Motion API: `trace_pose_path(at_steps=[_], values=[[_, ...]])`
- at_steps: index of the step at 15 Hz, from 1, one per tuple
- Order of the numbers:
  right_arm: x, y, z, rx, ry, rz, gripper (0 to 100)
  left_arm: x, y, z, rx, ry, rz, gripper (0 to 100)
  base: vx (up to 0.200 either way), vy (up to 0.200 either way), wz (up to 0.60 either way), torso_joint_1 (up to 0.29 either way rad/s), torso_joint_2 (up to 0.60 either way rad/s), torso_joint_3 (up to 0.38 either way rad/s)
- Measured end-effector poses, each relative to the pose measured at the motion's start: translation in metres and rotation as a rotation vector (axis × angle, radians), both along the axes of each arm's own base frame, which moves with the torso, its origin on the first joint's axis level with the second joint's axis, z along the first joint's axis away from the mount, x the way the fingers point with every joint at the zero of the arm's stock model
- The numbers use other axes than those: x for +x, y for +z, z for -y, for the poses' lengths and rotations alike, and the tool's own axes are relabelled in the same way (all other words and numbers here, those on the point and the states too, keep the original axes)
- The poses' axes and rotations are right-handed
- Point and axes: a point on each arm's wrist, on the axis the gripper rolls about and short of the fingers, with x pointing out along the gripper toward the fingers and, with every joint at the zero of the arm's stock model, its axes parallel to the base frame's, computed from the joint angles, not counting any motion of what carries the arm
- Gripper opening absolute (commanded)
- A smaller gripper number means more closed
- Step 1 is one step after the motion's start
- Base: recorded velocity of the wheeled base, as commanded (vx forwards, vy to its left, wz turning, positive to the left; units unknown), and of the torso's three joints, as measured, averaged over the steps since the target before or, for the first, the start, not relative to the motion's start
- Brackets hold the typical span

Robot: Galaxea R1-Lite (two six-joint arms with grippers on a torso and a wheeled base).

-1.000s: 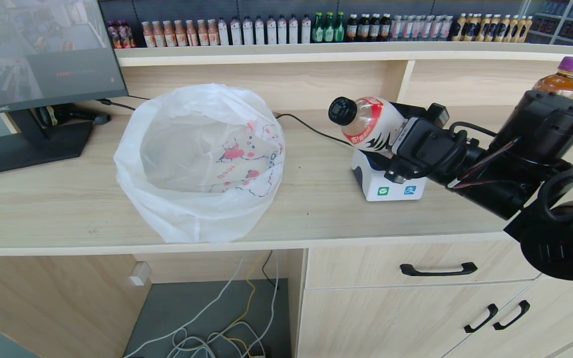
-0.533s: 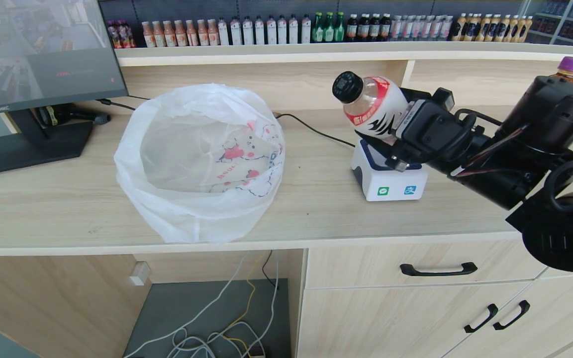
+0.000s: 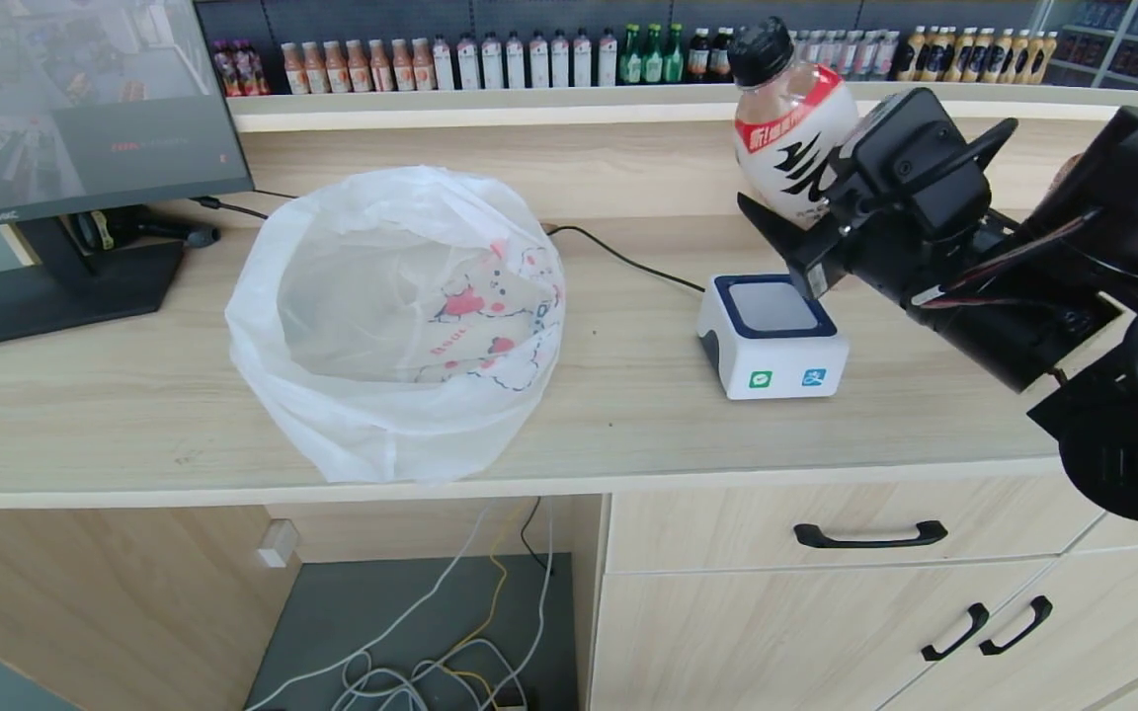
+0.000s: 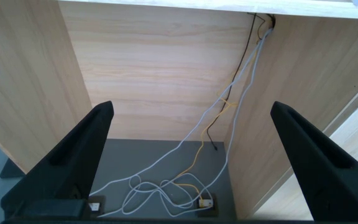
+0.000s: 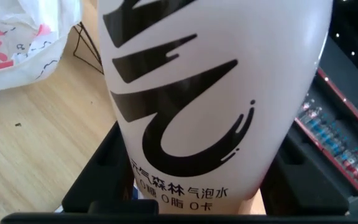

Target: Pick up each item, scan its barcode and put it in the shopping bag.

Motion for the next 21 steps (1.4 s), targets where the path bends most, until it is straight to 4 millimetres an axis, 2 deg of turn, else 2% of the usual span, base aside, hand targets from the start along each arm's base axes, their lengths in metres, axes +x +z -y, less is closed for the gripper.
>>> trace_pose_path(at_steps=[2, 4, 7, 10, 13, 21], values=[[-0.005, 0.007, -0.001, 0.092, 0.003, 0.008, 0, 0.0, 0.0, 0.0, 0.0, -0.001, 0.0, 100, 0.0, 0.0, 0.0, 0.0, 0.0, 0.0], [-0.011, 0.012, -0.006, 0.298, 0.018, -0.039, 0, 0.0, 0.0, 0.0, 0.001, -0.001, 0.0, 100, 0.0, 0.0, 0.0, 0.0, 0.0, 0.0], [-0.022, 0.012, -0.02, 0.561, 0.061, -0.119, 0, 0.0, 0.0, 0.0, 0.002, 0.0, 0.0, 100, 0.0, 0.0, 0.0, 0.0, 0.0, 0.0], [-0.026, 0.009, -0.021, 0.759, 0.044, -0.178, 0, 0.0, 0.0, 0.0, 0.002, 0.0, 0.0, 100, 0.0, 0.0, 0.0, 0.0, 0.0, 0.0], [-0.028, 0.006, -0.021, 0.81, 0.069, -0.201, 0, 0.0, 0.0, 0.0, 0.004, -0.001, 0.0, 100, 0.0, 0.0, 0.0, 0.0, 0.0, 0.0], [-0.033, 0.008, -0.019, 0.855, 0.11, -0.179, 0, 0.0, 0.0, 0.0, 0.004, -0.001, 0.0, 100, 0.0, 0.2, 0.0, 0.002, 0.0, 0.002]])
